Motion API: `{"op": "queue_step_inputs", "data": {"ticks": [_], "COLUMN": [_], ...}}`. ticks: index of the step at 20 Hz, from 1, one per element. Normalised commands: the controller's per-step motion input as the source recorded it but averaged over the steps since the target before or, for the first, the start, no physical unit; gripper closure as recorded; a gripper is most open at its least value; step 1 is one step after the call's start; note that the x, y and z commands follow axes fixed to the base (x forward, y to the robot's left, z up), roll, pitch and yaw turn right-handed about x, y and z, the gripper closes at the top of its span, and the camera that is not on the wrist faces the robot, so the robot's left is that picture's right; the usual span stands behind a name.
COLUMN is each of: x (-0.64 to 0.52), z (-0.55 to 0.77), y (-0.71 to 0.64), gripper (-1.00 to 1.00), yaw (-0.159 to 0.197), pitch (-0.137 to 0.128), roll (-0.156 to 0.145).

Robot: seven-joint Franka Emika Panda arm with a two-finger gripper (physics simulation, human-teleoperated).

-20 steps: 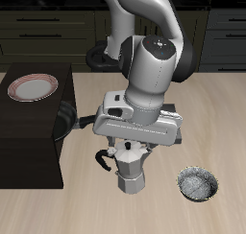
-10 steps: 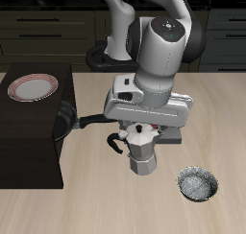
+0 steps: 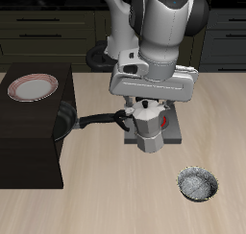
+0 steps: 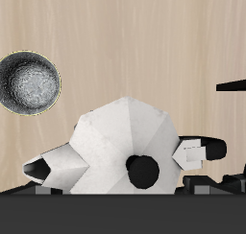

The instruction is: Place the moka pot on the stove

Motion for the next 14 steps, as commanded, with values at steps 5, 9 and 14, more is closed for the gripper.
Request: {"op": "queue_step_inputs", "data": {"ticks": [5, 9, 14], "x": [-0.33, -0.19, -0.31], "z": [0.22, 0.03, 0.03], "y": [0.02, 0.03, 0.01], "gripper": [1.0, 1.0, 1.0], "yaw": [-0.012, -0.004, -0.02], "pitch": [-0.023, 0.0, 0.003], "roll": [0.022, 0.024, 0.007]}}
